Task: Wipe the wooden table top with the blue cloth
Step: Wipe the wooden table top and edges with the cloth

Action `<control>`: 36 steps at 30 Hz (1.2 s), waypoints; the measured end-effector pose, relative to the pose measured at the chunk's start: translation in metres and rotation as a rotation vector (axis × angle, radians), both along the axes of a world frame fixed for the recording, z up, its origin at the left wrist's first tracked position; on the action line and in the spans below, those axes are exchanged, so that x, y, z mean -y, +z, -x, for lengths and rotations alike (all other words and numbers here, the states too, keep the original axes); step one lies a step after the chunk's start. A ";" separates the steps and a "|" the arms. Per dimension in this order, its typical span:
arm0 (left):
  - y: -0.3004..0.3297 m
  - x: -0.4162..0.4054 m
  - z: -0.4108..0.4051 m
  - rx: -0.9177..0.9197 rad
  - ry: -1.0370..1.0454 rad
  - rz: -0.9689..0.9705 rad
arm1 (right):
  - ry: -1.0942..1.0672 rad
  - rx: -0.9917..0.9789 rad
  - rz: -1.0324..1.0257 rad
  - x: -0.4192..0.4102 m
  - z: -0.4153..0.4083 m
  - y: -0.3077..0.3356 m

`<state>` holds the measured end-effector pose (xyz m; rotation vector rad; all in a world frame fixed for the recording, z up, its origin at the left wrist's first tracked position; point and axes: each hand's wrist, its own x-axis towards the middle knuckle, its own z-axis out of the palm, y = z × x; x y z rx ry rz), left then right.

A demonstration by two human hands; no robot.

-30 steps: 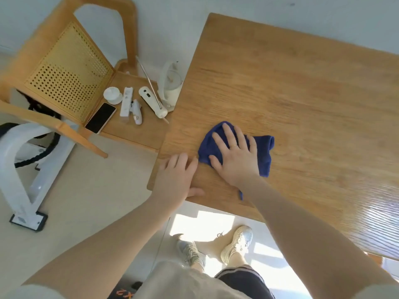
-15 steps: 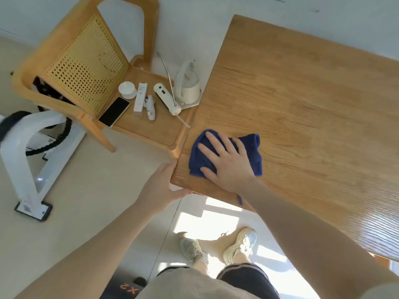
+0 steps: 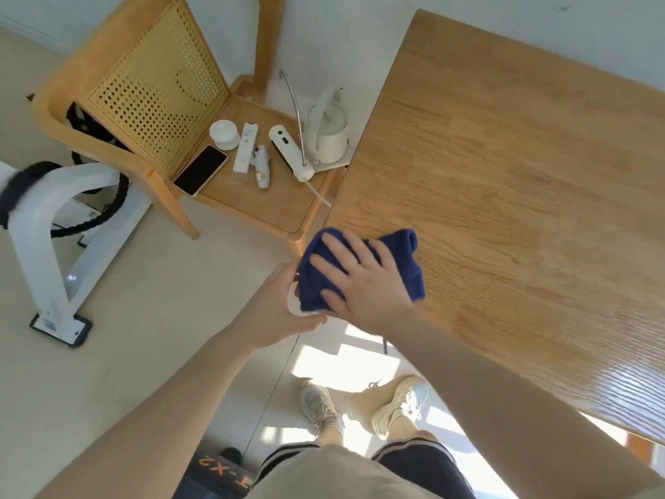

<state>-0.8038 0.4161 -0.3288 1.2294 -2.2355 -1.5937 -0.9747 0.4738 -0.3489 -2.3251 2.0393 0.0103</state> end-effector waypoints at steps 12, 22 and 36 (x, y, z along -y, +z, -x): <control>0.003 -0.013 0.009 0.060 0.047 0.105 | 0.051 -0.029 -0.027 -0.034 0.005 -0.001; 0.006 -0.012 0.014 0.105 0.089 0.078 | -0.246 -0.009 -0.067 -0.063 0.033 0.007; 0.027 -0.012 0.018 -0.061 0.368 -0.407 | 0.095 0.040 0.078 -0.030 0.004 -0.007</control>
